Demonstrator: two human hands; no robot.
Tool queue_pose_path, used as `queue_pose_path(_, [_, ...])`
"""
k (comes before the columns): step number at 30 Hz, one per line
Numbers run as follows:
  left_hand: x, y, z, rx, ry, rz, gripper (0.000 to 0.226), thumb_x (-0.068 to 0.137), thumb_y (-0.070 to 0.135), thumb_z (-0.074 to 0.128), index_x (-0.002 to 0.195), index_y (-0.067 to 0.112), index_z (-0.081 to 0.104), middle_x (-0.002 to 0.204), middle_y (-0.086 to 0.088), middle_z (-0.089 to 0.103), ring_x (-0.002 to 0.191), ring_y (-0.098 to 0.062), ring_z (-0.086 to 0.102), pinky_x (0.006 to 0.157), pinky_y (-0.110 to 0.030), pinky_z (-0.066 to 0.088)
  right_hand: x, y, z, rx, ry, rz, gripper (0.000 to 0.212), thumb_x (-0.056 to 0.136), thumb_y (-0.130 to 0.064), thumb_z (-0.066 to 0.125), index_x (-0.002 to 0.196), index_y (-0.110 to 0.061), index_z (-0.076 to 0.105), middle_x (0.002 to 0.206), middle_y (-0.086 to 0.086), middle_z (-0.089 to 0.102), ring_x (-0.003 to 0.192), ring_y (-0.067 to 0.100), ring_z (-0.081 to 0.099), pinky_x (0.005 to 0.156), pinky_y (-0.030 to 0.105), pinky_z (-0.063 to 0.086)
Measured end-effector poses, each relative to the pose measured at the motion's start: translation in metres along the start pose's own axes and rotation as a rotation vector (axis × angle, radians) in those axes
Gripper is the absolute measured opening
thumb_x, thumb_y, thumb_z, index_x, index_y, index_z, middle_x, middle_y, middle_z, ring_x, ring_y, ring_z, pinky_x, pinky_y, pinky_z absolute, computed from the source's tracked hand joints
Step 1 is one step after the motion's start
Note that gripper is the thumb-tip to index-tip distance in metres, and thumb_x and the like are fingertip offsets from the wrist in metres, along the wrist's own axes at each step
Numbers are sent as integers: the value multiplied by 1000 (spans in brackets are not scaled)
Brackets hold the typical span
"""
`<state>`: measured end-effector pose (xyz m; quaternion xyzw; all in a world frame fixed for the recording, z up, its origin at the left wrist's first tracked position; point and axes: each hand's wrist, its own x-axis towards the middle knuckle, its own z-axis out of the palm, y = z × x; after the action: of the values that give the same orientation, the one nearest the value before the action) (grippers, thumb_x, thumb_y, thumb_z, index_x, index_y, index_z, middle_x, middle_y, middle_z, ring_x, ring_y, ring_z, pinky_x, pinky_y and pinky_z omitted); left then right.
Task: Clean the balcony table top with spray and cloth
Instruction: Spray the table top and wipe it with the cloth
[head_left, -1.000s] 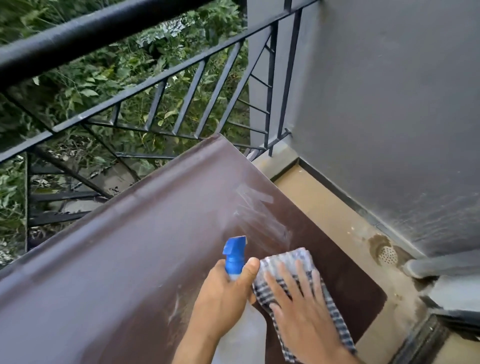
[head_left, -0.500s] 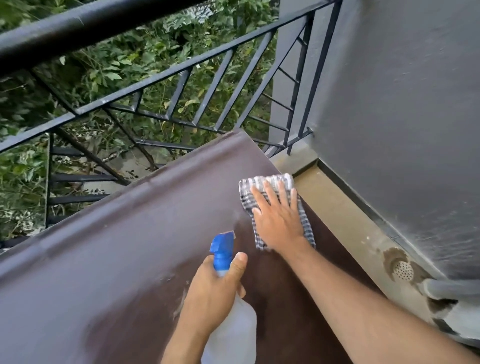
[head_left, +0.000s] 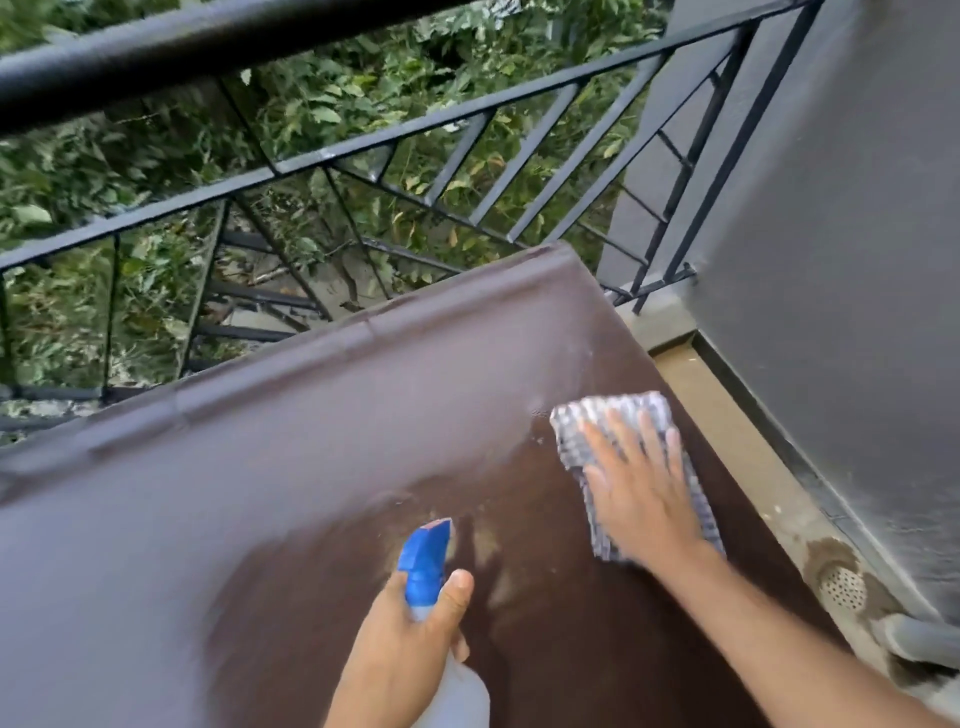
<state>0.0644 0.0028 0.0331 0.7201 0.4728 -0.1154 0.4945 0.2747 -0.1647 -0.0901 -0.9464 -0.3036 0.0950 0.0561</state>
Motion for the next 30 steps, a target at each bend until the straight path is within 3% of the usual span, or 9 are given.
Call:
queue_pose_path(2, [-7, -9, -8, -13, 24, -18, 29, 98, 44, 52, 87, 18, 59, 63, 4, 74, 53, 5, 62, 62, -19, 40, 44, -7, -6, 6, 19, 46, 61, 96, -45, 24, 154, -27, 30, 159, 9, 36, 147, 41, 26, 117, 64, 18])
queue_pose_path(6, [-18, -24, -18, -36, 55, -41, 37, 94, 50, 47, 80, 19, 60, 65, 4, 74, 56, 2, 62, 66, -25, 44, 99, -31, -13, -4, -18, 111, 60, 101, -48, 27, 158, -33, 11, 167, 4, 9, 153, 36, 0, 121, 60, 0])
queue_pose_path(9, [-28, -35, -24, -66, 62, -77, 41, 95, 50, 47, 80, 15, 61, 65, 4, 74, 60, -3, 64, 67, -28, 45, 91, -53, -7, -26, -29, 76, 61, 101, -48, 29, 158, -33, 12, 168, 4, 6, 152, 38, -3, 120, 62, -1])
queue_pose_path(15, [-52, -66, -45, -83, 108, -110, 21, 98, 42, 50, 89, 25, 58, 66, 8, 75, 62, 1, 64, 70, -22, 44, -43, -128, 27, -78, -22, -479, 66, 91, -44, 45, 154, -29, 32, 162, 7, 29, 150, 43, 14, 114, 65, 20])
queue_pose_path(18, [-61, -80, -56, -109, 155, -137, 21, 97, 40, 55, 88, 21, 60, 59, 17, 71, 66, 5, 60, 64, -17, 39, -120, -153, 49, -110, -53, -767, 72, 87, -49, 52, 154, -33, 30, 164, 1, 24, 151, 41, 14, 114, 63, 18])
queue_pose_path(22, [-71, -100, -70, -98, 163, -152, 24, 96, 42, 55, 97, 19, 61, 63, 2, 71, 63, 2, 62, 65, -20, 40, -136, -159, 54, -119, -98, -1031, 67, 88, -48, 52, 151, -40, 33, 164, -6, 23, 152, 35, 12, 116, 60, 15])
queue_pose_path(24, [-75, -108, -75, -86, 164, -157, 18, 98, 40, 54, 93, 23, 59, 65, 8, 74, 60, 8, 62, 66, -20, 42, -106, -164, 52, -118, -47, -990, 59, 89, -44, 52, 147, -40, 41, 159, -6, 36, 151, 31, 21, 117, 58, 19])
queue_pose_path(27, [-82, -118, -84, -86, 162, -155, 18, 98, 40, 51, 100, 23, 57, 67, 3, 75, 58, 5, 63, 68, -21, 43, -34, -176, 47, -112, 30, -733, 56, 91, -37, 49, 147, -35, 45, 153, -1, 45, 146, 33, 32, 115, 59, 24])
queue_pose_path(30, [-90, -129, -88, -106, 139, -131, 32, 90, 50, 54, 103, 23, 64, 69, 0, 75, 61, 0, 65, 77, -29, 52, 30, -177, 38, -168, 58, -485, 51, 95, -34, 48, 146, -34, 43, 151, 1, 46, 141, 32, 36, 108, 60, 30])
